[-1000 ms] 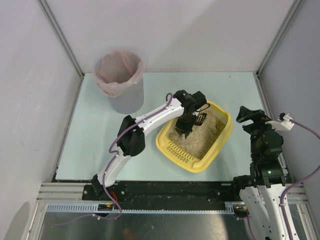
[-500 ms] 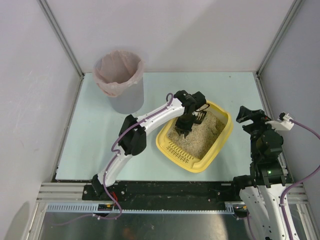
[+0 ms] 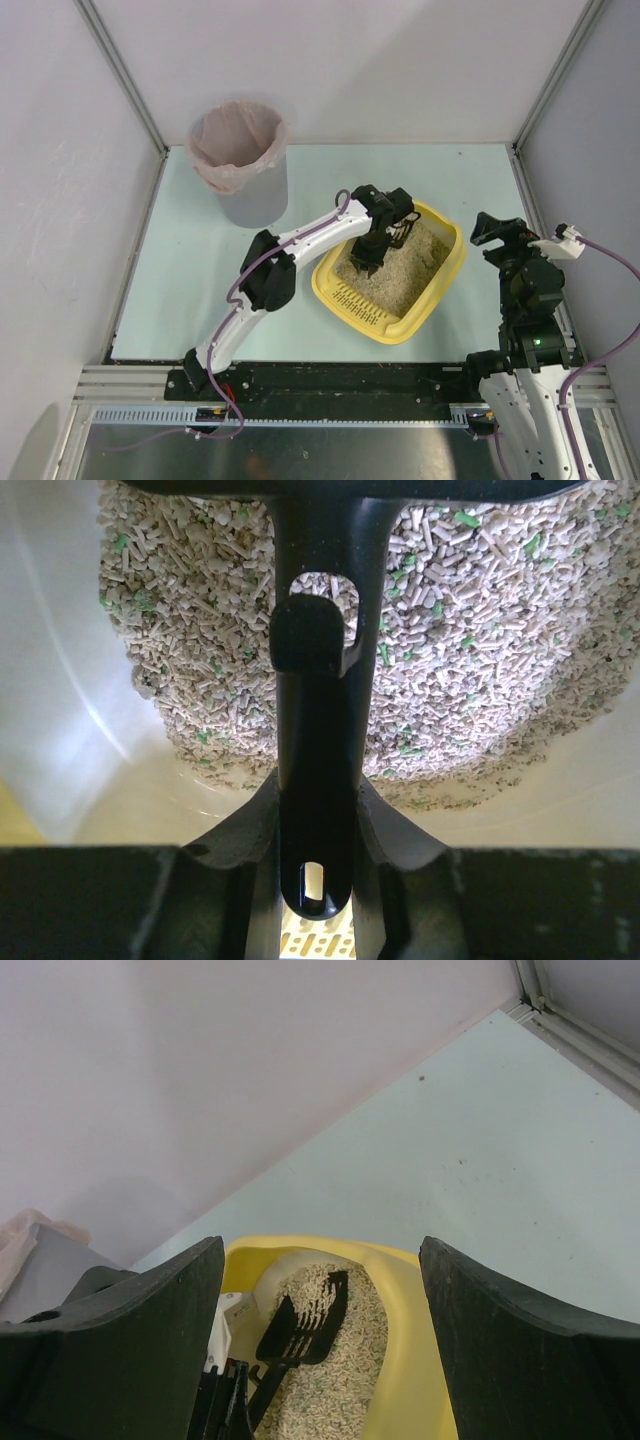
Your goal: Clean the litter box
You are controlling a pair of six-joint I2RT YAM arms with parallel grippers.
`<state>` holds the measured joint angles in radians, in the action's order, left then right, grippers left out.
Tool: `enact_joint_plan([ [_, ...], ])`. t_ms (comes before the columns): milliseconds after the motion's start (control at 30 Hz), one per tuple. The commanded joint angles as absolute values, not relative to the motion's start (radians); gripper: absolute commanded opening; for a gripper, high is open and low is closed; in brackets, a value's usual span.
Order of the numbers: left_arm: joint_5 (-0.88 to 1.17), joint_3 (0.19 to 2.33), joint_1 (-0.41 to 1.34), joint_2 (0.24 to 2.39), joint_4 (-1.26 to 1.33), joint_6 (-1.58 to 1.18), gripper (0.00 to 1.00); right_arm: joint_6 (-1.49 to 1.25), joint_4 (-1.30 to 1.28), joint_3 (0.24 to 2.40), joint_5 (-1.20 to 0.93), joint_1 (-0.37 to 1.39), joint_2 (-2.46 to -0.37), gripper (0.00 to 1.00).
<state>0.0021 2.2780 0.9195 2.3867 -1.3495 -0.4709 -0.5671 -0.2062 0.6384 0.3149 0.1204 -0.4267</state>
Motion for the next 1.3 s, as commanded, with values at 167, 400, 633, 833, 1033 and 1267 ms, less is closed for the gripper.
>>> enact_joint_plan([
  [167, -0.225, 2.208, 0.908, 2.372, -1.194, -0.506, 0.00, -0.569, -0.156, 0.635, 0.301, 0.117, -0.442, 0.84],
  [400, -0.276, 2.083, 0.928, 2.310, -1.106, -0.509, 0.00, -0.568, -0.158, 0.635, 0.299, 0.117, -0.442, 0.84],
  [633, -0.276, 2.029, 0.940, 2.264, -1.060, -0.520, 0.00, -0.571, -0.155, 0.635, 0.296, 0.117, -0.449, 0.84],
  [833, -0.219, 2.000, 0.948, 2.209, -1.062, -0.488, 0.00, -0.571, -0.152, 0.635, 0.296, 0.117, -0.453, 0.84],
  [1033, -0.157, 1.922, 0.963, 2.148, -1.063, -0.439, 0.00, -0.574, -0.152, 0.635, 0.291, 0.117, -0.454, 0.84],
  [1267, -0.052, 1.862, 0.973, 2.079, -1.068, -0.394, 0.00, -0.581, -0.152, 0.635, 0.282, 0.118, -0.454, 0.84],
])
